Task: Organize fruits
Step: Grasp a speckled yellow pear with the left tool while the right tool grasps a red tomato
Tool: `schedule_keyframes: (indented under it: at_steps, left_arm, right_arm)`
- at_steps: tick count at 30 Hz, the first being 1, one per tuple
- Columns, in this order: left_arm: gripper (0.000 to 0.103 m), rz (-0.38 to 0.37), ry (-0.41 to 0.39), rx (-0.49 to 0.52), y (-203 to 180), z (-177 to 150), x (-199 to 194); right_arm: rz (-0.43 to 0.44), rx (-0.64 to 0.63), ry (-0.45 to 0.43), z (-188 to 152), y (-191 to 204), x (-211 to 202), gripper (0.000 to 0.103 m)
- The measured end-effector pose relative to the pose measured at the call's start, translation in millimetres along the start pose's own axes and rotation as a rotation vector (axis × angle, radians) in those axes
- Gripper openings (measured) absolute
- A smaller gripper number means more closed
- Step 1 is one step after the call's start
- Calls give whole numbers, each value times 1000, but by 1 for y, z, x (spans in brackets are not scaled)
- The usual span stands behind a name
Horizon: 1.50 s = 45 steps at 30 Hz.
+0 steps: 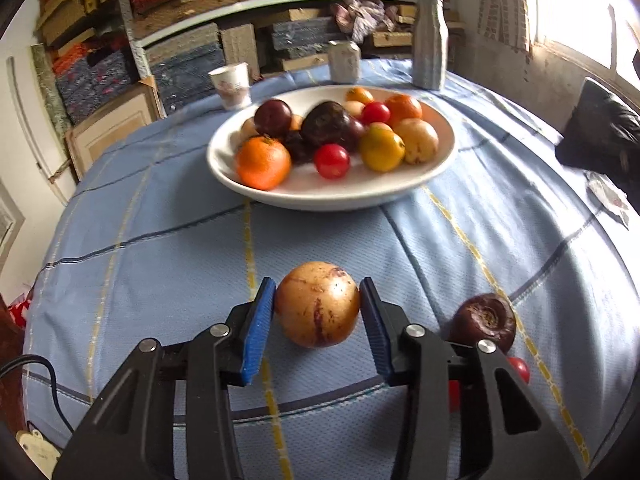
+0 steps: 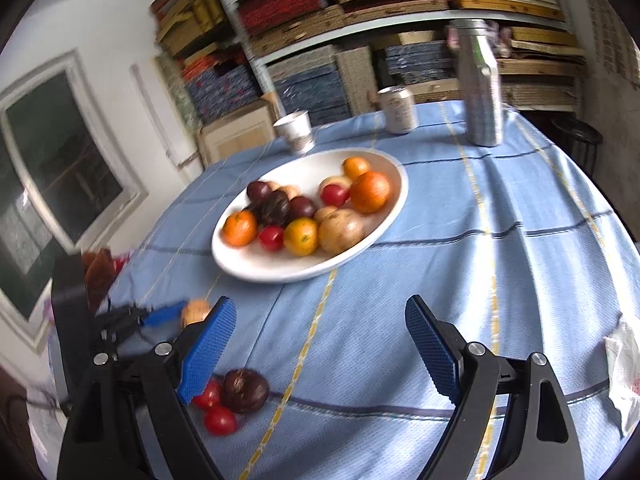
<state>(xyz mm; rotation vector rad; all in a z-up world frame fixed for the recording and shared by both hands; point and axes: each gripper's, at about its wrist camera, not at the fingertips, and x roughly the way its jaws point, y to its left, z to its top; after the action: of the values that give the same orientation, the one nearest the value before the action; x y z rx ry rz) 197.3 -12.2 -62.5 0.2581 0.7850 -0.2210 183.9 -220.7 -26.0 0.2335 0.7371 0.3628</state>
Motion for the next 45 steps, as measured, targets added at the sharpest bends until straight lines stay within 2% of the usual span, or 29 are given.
schedule_keyframes:
  at_steps: [2, 5, 7, 8, 11, 14, 17, 19, 21, 22, 24, 27, 30, 35, 38, 42, 45]
  left_arm:
    - [43, 37, -21, -2, 3, 0, -4]
    - [43, 52, -29, -20, 11, 1, -5]
    - [43, 57, -29, -45, 20, 2, -6]
    - [43, 57, -30, -56, 23, 2, -7]
    - [43, 52, -33, -85, 32, 2, -8]
    - [43, 50, -36, -95, 36, 2, -10]
    - [43, 48, -35, -98, 36, 3, -10]
    - [43, 46, -35, -96, 35, 3, -10]
    - [43, 46, -35, -97, 35, 3, -9]
    - [43, 45, -32, -98, 34, 3, -9]
    - [43, 40, -27, -99, 33, 3, -8]
    - [43, 31, -22, -96, 32, 2, -7]
    - [43, 27, -12, -88, 29, 1, -4]
    - [43, 19, -5, -83, 28, 1, -1]
    - [43, 11, -21, -92, 29, 2, -5]
    - [43, -14, -52, -119, 32, 10, -16]
    - [43, 17, -79, -92, 29, 32, -24]
  right_arm:
    - [17, -86, 50, -6, 16, 7, 87]
    - [29, -201, 113, -17, 39, 17, 87]
    - [44, -266, 152, -26, 51, 23, 78]
    - [49, -285, 164, -29, 55, 25, 76]
    - [65, -331, 176, -37, 64, 24, 75]
    - [98, -393, 147, -45, 79, 12, 74]
    - [73, -466, 141, -63, 93, 5, 74]
    - [75, -493, 154, -73, 97, 1, 61]
    - [88, -505, 155, -80, 100, -4, 58]
    - [91, -515, 155, -82, 102, -7, 52]
    - [82, -520, 174, -84, 104, -1, 47]
    - [61, -488, 223, -82, 100, 11, 38]
    - [59, -452, 217, -75, 96, 16, 26]
    - [55, -448, 217, -76, 95, 19, 26]
    - [85, -421, 190, -72, 91, 11, 26]
    - [97, -362, 112, -53, 79, -10, 26]
    - [64, -343, 83, -27, 71, -22, 26]
